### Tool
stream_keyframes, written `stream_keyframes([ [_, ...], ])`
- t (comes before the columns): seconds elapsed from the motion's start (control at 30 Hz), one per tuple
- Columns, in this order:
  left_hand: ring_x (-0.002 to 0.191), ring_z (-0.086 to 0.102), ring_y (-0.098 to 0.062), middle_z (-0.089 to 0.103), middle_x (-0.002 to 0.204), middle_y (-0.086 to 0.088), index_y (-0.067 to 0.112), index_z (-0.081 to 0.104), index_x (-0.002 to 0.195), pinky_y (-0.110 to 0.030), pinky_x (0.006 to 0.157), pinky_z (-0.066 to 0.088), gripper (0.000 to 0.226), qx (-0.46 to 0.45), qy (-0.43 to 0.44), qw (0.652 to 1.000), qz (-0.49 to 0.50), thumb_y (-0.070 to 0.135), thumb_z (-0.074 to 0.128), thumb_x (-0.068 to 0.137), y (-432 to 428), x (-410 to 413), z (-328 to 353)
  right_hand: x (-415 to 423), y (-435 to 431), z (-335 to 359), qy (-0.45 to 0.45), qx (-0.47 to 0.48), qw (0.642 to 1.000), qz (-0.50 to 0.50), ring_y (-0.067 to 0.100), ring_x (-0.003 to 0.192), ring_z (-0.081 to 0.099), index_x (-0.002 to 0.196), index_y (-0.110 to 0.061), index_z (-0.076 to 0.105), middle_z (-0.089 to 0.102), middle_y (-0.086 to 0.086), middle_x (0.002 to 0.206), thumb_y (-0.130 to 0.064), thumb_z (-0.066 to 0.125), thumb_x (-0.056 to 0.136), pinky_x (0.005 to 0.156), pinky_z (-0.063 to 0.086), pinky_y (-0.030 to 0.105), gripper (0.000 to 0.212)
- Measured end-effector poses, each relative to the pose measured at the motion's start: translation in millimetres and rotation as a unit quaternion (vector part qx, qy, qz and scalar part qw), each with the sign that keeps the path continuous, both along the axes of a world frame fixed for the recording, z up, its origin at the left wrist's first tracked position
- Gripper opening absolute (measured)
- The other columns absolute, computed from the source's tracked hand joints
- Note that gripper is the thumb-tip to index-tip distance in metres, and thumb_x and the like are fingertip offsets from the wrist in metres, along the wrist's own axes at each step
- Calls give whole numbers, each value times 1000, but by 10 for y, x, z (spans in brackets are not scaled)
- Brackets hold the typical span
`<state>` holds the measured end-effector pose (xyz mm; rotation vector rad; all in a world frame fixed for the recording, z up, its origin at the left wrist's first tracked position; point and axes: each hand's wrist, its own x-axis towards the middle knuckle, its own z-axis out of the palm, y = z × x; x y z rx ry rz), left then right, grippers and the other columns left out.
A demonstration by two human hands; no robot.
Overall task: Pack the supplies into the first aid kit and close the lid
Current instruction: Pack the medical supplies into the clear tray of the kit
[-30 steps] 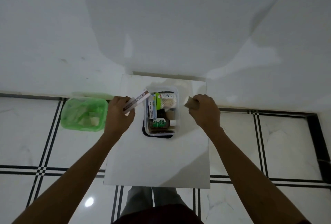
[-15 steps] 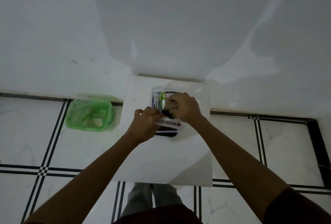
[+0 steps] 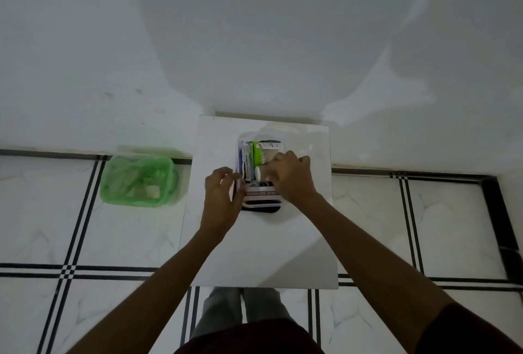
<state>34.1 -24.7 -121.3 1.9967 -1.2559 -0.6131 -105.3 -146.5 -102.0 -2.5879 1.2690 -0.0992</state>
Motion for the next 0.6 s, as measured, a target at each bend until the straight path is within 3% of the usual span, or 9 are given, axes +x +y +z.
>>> stream_keyframes([
  [0.1, 90, 62, -19, 62, 105, -2, 12, 58, 121, -28, 76, 52, 35, 69, 145, 985, 65, 24, 60, 89, -104, 18, 80, 34, 43, -50, -5, -1, 1000, -14, 24, 79, 52, 82, -19, 72, 67, 1, 85, -12, 57, 81, 71, 32, 39, 17],
  [0.27, 70, 68, -30, 70, 87, -17, 6, 61, 94, -48, 63, 59, 23, 158, 134, 978, -7, 21, 44, 95, -231, 55, 44, 47, 40, -33, -69, 21, 996, -55, 25, 76, 55, 80, -17, 73, 69, 4, 80, -12, 62, 79, 68, 35, 37, 12],
  [0.33, 66, 67, -32, 66, 78, -16, 4, 58, 84, -51, 61, 58, 23, 156, 118, 981, -5, 18, 44, 95, -218, 80, 25, -21, 34, 15, -165, 52, 976, -132, 25, 77, 59, 87, -14, 72, 71, 8, 83, -12, 66, 80, 67, 46, 37, 10],
  [0.43, 58, 64, -27, 58, 65, -6, 6, 54, 78, -49, 58, 59, 22, 133, 139, 981, 25, 17, 45, 96, -138, 107, 120, -206, 47, -7, -268, 83, 914, -292, 22, 77, 64, 89, -8, 69, 70, 8, 85, -10, 65, 83, 69, 53, 31, 8],
  [0.53, 59, 64, -25, 59, 69, -9, 0, 55, 84, -48, 57, 60, 25, 117, 166, 976, 75, 18, 44, 96, 3, 191, 169, -333, 76, -199, -179, 188, 894, -366, 20, 74, 62, 87, -3, 67, 66, 7, 80, -16, 69, 83, 69, 46, 25, 13],
  [0.6, 66, 67, -30, 64, 77, -15, 1, 57, 86, -48, 58, 60, 25, 107, 145, 980, 86, 19, 44, 96, 65, 299, 172, -325, 115, -333, -153, 265, 868, -390, 16, 54, 50, 59, -8, 57, 53, 4, 59, -22, 74, 80, 58, 40, 22, 31],
])
